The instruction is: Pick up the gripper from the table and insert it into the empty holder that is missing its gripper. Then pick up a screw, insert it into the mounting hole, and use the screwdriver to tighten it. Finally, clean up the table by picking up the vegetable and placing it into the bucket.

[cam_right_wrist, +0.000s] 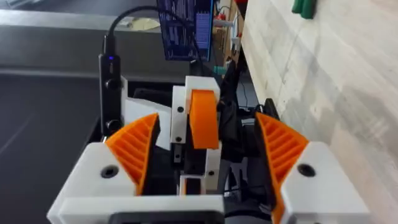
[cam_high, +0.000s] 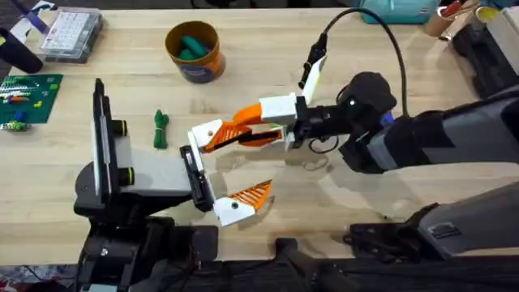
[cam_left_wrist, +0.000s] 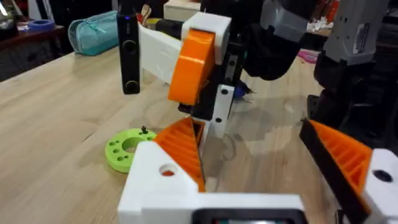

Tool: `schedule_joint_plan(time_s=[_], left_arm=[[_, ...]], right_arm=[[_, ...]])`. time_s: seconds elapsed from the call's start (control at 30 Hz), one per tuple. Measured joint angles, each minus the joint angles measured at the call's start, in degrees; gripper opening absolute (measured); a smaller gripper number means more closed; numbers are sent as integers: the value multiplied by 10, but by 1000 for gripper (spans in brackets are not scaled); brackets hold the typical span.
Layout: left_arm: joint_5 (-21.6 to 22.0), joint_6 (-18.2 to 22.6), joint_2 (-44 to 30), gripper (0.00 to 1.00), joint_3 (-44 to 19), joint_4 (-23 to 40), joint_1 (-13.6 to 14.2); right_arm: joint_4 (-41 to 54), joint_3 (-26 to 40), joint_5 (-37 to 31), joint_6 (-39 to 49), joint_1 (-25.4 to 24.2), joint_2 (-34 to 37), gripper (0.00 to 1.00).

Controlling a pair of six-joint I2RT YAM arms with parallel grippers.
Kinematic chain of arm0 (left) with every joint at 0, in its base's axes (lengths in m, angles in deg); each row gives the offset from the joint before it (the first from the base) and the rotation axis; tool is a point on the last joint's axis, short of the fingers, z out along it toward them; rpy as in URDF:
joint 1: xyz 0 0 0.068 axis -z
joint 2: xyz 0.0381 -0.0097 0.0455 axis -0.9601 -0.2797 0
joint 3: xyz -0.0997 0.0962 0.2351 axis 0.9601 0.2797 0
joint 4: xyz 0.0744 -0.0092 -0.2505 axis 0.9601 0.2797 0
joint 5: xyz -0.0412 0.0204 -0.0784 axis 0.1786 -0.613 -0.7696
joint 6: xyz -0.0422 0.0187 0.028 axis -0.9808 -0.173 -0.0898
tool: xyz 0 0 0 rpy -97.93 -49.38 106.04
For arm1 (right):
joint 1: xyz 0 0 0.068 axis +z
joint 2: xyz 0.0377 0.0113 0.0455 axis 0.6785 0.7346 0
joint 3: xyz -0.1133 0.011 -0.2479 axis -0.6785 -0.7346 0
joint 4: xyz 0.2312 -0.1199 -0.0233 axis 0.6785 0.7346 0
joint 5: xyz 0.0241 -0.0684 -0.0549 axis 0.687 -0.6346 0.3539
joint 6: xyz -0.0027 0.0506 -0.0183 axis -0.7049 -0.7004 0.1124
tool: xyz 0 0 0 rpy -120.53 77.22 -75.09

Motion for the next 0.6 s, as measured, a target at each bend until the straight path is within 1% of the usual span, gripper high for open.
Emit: schedule_joint_plan(time_s=[0.17, 0.3, 0.37, 0.43, 0.47, 0.53, 0.6], left_arm=[[0, 0, 0, 991, 0, 0, 0], [0, 0, 0, 991, 0, 0, 0], [0, 0, 0, 991, 0, 0, 0], [0, 0, 0, 991, 0, 0, 0], [0, 0, 0, 991, 0, 0, 0], [0, 0, 0, 991, 0, 0, 0], [0, 0, 0, 991, 0, 0, 0]], right_arm=[[0, 1, -7, 1, 3, 0, 769], [0, 1, -8, 2, 9, 0, 717], [0, 2, -8, 2, 11, 0, 629], [0, 2, -9, 3, 12, 0, 501], [0, 2, -9, 2, 13, 0, 458], [0, 2, -10, 2, 13, 0, 414], [0, 2, -10, 2, 13, 0, 404]])
